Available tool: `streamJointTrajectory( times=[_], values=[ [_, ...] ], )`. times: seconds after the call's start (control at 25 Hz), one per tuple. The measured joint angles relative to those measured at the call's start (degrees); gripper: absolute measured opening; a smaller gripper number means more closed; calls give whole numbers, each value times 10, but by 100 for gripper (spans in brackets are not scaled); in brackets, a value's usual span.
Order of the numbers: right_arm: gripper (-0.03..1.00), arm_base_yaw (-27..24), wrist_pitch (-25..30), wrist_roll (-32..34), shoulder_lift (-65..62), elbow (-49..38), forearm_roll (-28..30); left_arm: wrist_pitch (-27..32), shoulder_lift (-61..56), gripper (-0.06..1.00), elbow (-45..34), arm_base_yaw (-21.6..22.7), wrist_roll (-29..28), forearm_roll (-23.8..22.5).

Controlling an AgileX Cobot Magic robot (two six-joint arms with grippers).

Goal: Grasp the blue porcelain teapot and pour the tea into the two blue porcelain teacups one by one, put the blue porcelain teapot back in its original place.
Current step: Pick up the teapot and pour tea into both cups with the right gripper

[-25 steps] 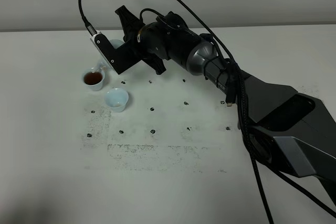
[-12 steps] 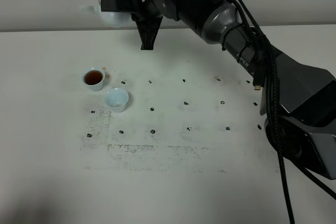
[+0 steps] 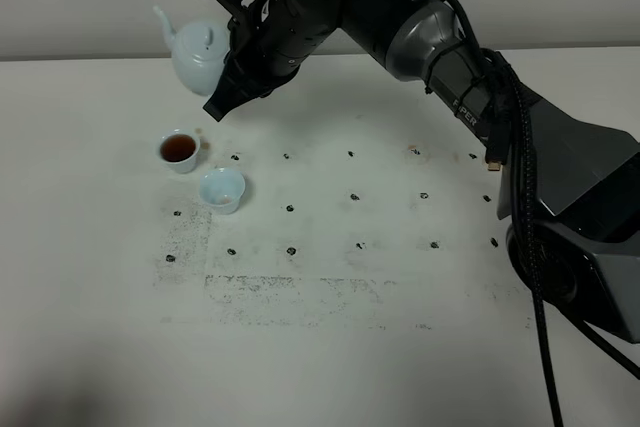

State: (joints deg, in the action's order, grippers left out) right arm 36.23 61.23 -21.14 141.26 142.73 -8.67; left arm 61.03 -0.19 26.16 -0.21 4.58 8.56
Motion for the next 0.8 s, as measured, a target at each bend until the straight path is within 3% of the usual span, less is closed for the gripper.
streamJointTrajectory(
  times=[0.8],
  values=[
    [5, -34, -51, -4, 102, 0, -31, 0, 0, 61, 0, 0, 0, 0]
  ],
)
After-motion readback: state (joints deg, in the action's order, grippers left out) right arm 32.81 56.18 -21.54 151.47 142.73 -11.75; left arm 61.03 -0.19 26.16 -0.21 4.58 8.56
